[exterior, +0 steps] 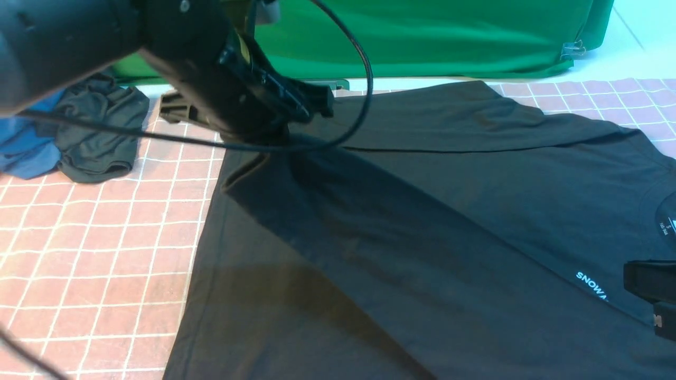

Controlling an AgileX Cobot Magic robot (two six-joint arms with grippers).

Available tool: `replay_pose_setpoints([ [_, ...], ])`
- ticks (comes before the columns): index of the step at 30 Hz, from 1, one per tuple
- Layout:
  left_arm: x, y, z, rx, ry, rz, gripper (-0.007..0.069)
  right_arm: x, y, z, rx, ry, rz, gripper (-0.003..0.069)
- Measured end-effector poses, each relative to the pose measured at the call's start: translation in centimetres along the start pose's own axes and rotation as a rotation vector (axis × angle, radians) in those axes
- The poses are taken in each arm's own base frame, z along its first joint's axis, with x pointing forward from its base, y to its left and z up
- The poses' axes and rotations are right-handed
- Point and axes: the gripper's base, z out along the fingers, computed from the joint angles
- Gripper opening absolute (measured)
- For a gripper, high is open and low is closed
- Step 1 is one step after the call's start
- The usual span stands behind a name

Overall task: Fold a long-sleeved shirt over a pink coffee tablecloth.
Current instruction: 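Fold the left side of the black T-shirt inward over its body, then grab the top left corner of the dark shirt with the left gripper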

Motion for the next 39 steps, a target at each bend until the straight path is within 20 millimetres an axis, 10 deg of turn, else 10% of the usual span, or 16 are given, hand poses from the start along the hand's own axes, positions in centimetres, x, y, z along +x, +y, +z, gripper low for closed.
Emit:
replay_pose_setpoints([
  [20,-2.9,2.4,8.7,-0.033,-0.137,0.003,0.0033,0.0,0.0,0.0,0.000,0.003,0.000,0.0071],
  [33,-3.0,3.3,8.6,-0.123,-0.146,-0.018,0.0370,0.1,-0.2,0.0,0.023,0.009,-0.071,0.0071],
  [36,-2.0,2.8,7.8,-0.066,-0.033,-0.096,0.0361,0.0,-0.8,-0.1,0.087,0.024,-0.095,0.0071],
  [39,0.4,-0.1,6.7,0.070,0.143,-0.044,0.0195,-0.7,-1.6,-0.3,0.210,0.114,-0.117,0.0050],
])
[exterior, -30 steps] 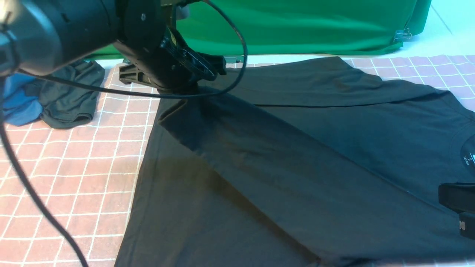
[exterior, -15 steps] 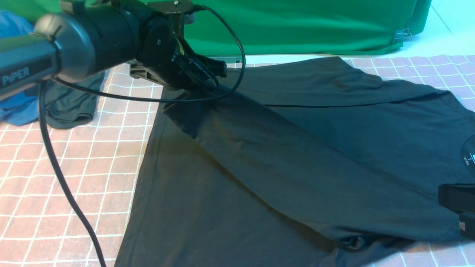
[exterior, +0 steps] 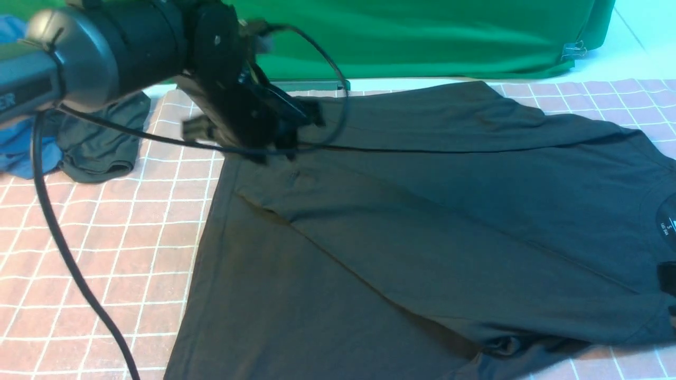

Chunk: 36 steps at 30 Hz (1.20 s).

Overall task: Fold a long-sleeved shirt over a pink coffee tablecloth.
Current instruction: 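Grab the top left corner of the dark shirt with the left gripper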

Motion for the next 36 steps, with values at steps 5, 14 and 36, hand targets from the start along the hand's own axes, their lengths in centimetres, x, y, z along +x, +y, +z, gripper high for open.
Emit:
replay_pose_setpoints([
  [5,5.5,-6.4,1.0,0.099,0.124,0.173,0.0030,-1.2,-0.8,-0.6,0.100,0.093,-0.037,0.0034],
  [14,14.5,-17.1,3.1,0.297,0.087,0.447,0.0055,-1.8,-1.0,-1.2,0.124,0.107,-0.039,0.0034],
  [36,16.2,-18.6,9.3,0.316,0.036,0.459,0.0393,-1.9,-0.9,-1.1,0.117,0.088,-0.015,0.0034],
])
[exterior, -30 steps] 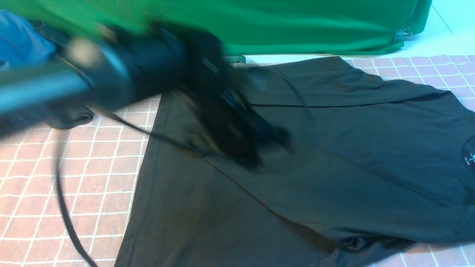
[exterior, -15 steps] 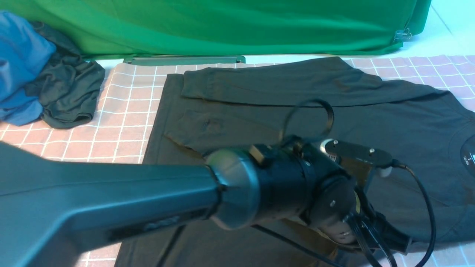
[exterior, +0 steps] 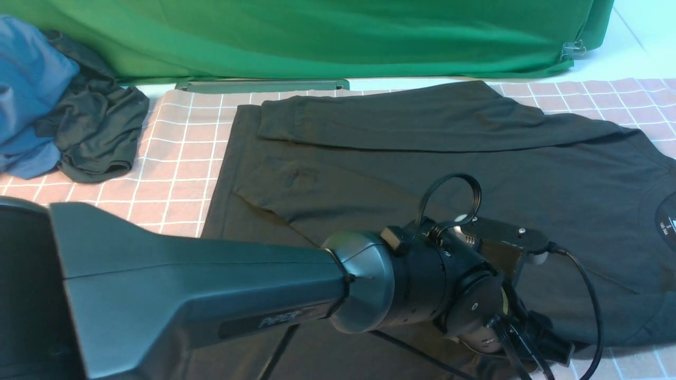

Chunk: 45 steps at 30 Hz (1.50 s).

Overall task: Fold a long-sleeved shirt over a pink coffee tablecloth.
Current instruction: 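Grab the top left corner of the dark shirt with the left gripper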

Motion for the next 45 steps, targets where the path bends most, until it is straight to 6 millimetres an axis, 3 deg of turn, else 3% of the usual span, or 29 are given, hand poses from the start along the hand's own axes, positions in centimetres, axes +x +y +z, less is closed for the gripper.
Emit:
replay_pose_setpoints([
  [2,0.0,0.0,0.1,0.000,-0.003,0.002,0.0367,-0.1,0.0,0.0,-0.002,-0.006,0.000,0.0034],
  [8,0.0,0.1,0.4,0.001,-0.015,0.021,0.0094,-0.1,0.0,0.0,-0.003,-0.012,0.004,0.0034],
  [10,-0.1,0.0,0.1,0.002,-0.014,0.021,0.0043,0.1,0.0,0.1,0.003,0.015,0.009,0.0034],
  [19,-0.5,-1.1,-3.7,0.056,0.024,-0.051,0.0032,0.8,1.1,1.1,-0.070,0.205,0.036,0.0034],
  [25,0.2,-1.6,-3.9,0.110,0.102,-0.091,0.0032,0.4,1.4,1.7,-0.080,0.295,0.014,0.0034],
  [30,1.0,-2.7,-3.9,0.138,0.145,-0.067,0.0032,-1.4,1.5,1.5,-0.098,0.299,-0.012,0.0034],
  [35,2.3,-4.9,-3.9,0.165,0.165,-0.020,0.0032,-2.5,-0.9,3.0,-0.064,0.376,0.036,0.0034],
  [40,2.6,-5.3,-4.0,0.171,0.169,-0.021,0.0032,-2.4,-3.8,5.4,-0.033,0.463,0.119,0.0036],
  [45,2.6,-5.4,-4.0,0.171,0.168,-0.028,0.0032,-2.2,-6.2,7.8,0.001,0.499,0.203,0.0148],
])
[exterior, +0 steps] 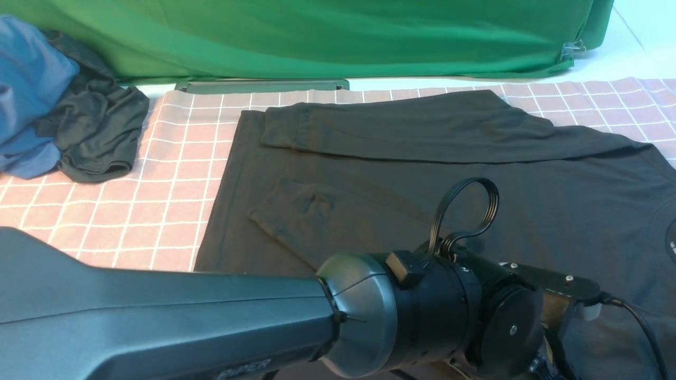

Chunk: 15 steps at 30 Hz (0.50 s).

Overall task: Fold a long-sleeved shirt over a pink coffee tablecloth.
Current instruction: 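Grab the top left corner of the dark shirt with the left gripper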

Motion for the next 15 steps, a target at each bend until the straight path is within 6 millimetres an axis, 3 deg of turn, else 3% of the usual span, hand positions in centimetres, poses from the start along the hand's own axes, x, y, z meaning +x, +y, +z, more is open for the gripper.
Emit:
replay_pose_setpoints([
  [5,0.0,0.0,0.0,0.000,-0.001,-0.006,0.0032,-1.8,-0.7,3.5,-0.003,0.074,0.020,0.0380],
  [15,0.3,0.6,1.4,-0.020,0.030,-0.019,0.0032,-3.6,-1.0,9.6,-0.016,0.198,0.025,0.0535],
])
